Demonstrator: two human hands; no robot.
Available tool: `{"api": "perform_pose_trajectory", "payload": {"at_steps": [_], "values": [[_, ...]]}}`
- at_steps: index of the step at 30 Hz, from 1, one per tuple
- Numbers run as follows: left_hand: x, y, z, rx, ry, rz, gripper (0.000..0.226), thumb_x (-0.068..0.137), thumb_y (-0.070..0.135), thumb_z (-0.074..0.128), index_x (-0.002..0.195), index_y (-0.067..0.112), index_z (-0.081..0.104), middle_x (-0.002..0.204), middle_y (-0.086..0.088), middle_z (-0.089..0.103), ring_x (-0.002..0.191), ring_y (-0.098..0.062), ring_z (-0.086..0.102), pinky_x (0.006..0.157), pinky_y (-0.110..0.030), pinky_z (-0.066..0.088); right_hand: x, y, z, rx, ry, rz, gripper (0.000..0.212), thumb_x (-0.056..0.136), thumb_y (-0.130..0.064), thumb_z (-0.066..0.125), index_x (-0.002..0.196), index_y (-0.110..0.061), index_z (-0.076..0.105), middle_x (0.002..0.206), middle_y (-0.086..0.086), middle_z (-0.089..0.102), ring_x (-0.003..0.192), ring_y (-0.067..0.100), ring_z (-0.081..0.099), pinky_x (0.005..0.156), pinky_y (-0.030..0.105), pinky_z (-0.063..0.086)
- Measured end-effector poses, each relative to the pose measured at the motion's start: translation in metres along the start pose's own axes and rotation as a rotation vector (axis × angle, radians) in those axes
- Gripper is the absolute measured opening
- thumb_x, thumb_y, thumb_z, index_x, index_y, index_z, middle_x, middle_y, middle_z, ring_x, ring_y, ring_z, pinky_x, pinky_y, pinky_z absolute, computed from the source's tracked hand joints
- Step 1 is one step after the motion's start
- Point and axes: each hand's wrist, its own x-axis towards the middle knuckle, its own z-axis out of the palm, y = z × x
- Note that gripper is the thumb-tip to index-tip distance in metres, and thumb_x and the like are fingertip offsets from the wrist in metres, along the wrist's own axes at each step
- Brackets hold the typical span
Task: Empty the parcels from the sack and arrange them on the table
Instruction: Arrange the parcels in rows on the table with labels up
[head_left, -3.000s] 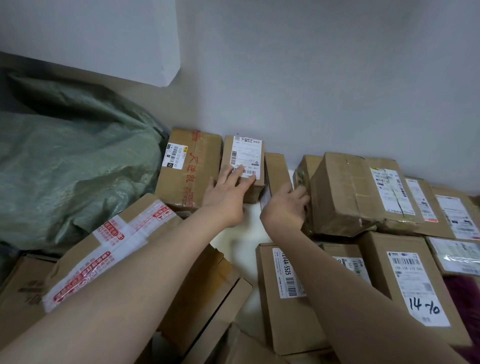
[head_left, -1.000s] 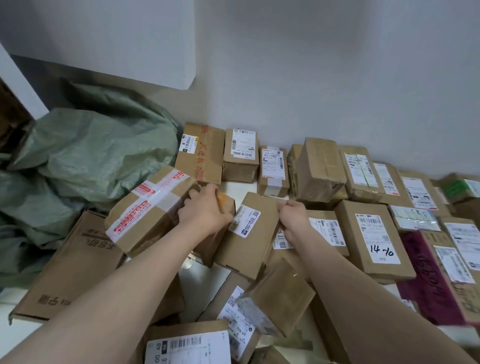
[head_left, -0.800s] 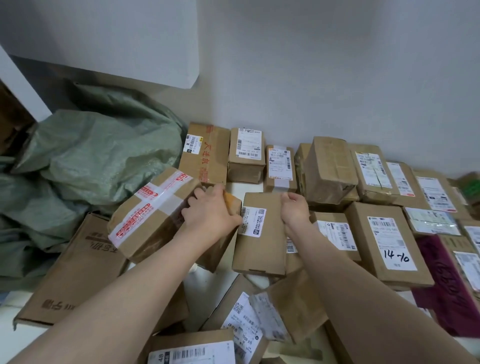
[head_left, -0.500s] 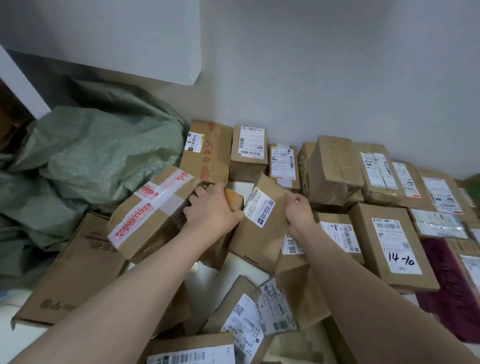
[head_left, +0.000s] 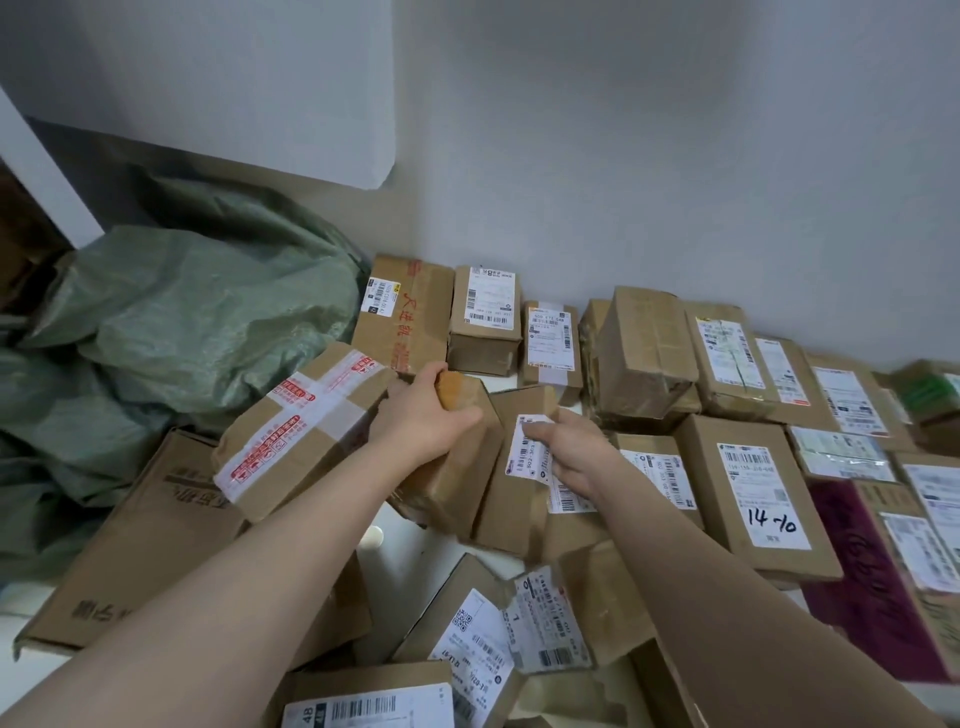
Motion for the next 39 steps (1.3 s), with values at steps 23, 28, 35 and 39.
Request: {"api": "perform_pose_trajectory", "payload": {"at_steps": [23, 28, 35, 39], "values": [[-0.012, 0.02, 0.019, 0.0, 0.239, 0.188, 0.105, 0.076, 0.052, 0.072, 0.154, 0.026, 0.006, 0.149, -0.013, 0.032, 0.135, -0.033, 0.036, 0.105, -0.044, 0.037, -0.034, -0.019, -0.005, 0.165, -0.222, 0.13, 0.06, 0.088, -0.063, 0.054, 0.134, -0.026, 0.046, 0.134, 0.007, 0.054, 0.121, 0.036, 0.056, 0.085, 0.059, 0.054], [-0.023, 0.019, 0.016, -0.209, 0.259, 0.365, 0.12, 0.066, 0.033, 0.082, 0.154, 0.027, 0.0, 0.155, -0.002, 0.027, 0.142, -0.022, 0.026, 0.116, -0.043, 0.024, -0.043, -0.015, -0.023, 0.29, -0.161, 0.208, 0.104, 0.066, -0.083, 0.056, 0.149, -0.026, 0.033, 0.152, 0.019, 0.035, 0.136, 0.048, 0.036, 0.082, 0.069, 0.049], [-0.058, 0.008, 0.029, 0.107, -0.04, 0.701, 0.114, 0.071, -0.001, 0.064, 0.152, 0.04, -0.004, 0.135, 0.021, 0.045, 0.133, 0.005, 0.022, 0.118, -0.043, -0.013, -0.06, -0.017, -0.02, 0.233, -0.056, 0.118, 0.046, 0.089, -0.044, 0.068, 0.124, -0.015, 0.061, 0.103, 0.015, 0.075, 0.095, 0.032, 0.072, 0.078, 0.05, 0.058], [-0.053, 0.0, 0.016, 0.179, 0.394, 0.547, 0.094, 0.074, 0.006, 0.065, 0.153, 0.024, 0.017, 0.143, -0.002, 0.04, 0.14, -0.02, 0.026, 0.121, -0.048, 0.005, -0.056, -0.01, -0.023, 0.395, -0.041, -0.001, 0.051, 0.088, -0.013, 0.07, 0.134, -0.015, 0.049, 0.11, 0.015, 0.073, 0.098, 0.033, 0.072, 0.085, 0.056, 0.055]]}}
